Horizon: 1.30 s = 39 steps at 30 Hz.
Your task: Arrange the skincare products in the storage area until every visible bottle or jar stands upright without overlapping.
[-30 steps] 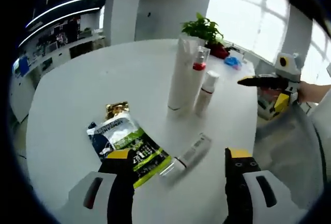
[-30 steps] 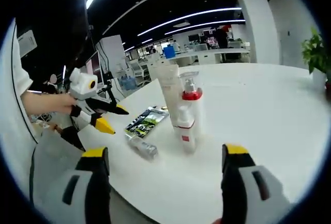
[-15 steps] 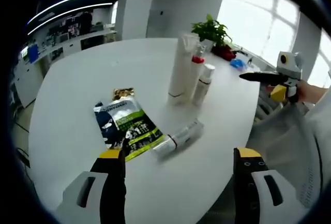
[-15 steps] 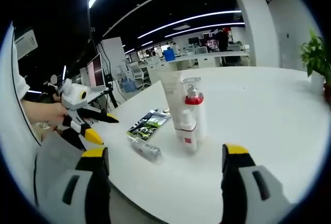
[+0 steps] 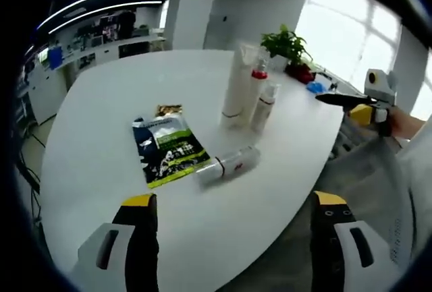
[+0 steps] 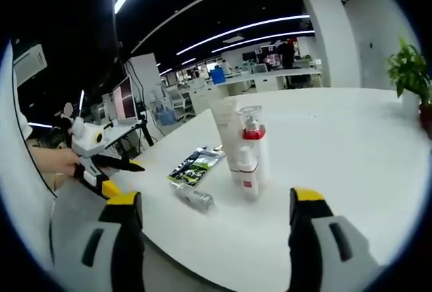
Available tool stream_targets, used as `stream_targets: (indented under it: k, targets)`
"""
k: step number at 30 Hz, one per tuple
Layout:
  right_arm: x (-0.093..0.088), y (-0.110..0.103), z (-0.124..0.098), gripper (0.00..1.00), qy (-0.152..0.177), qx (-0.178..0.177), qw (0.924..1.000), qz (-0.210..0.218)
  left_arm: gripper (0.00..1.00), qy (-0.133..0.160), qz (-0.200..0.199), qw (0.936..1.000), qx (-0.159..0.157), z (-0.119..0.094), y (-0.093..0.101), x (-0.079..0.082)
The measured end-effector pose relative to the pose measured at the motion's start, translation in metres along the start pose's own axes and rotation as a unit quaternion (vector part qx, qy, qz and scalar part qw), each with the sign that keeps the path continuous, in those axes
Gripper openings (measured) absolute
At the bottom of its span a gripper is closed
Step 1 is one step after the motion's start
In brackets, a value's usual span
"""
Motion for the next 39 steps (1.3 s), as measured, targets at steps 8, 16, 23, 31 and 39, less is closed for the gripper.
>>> stream_targets:
  k: [8, 16, 23, 31, 39]
  targets:
    - [-0.002, -0.001, 0.0, 0.9, -0.004, 0.001, 1.0, -0.002, 0.97, -0.002, 0.002, 0.9999, 0.011, -0.007, 0.002, -0.001]
    - [-0.003, -0.002, 0.0, 0.89, -0.009, -0.002, 0.9999, -0.009, 0.97, 0.003, 0.002, 0.9999, 0.015, -0.012, 0.007, -0.004]
    - [-0.005, -0.007, 0.003, 0.87, -0.026, -0.002, 0.9991, -0.034, 0.97, 0.02, 0.003, 0.9994, 0.028, -0.018, 0.009, 0.001]
    - [-0.005, -0.013, 0.011, 0.83, -0.048, 0.016, 0.9974, -0.051, 0.97, 0.042, -0.002, 0.9985, 0.036, -0.029, 0.016, 0.005]
    - [-0.009, -0.024, 0.029, 0.8, -0.088, 0.047, 0.9908, -0.092, 0.97, 0.049, 0.002, 0.9978, 0.045, -0.032, 0.017, 0.006]
Point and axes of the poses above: the point that each gripper's makers call its tool centre point, and the gripper's own axes: z roughly forward along the fingers, y roughly to its right, x roughly out of its top, the point moved 10 cm from there along -z, roughly backward along the fingers, and after that the axes turned 9 degrees about z, right-handed, at the moved point
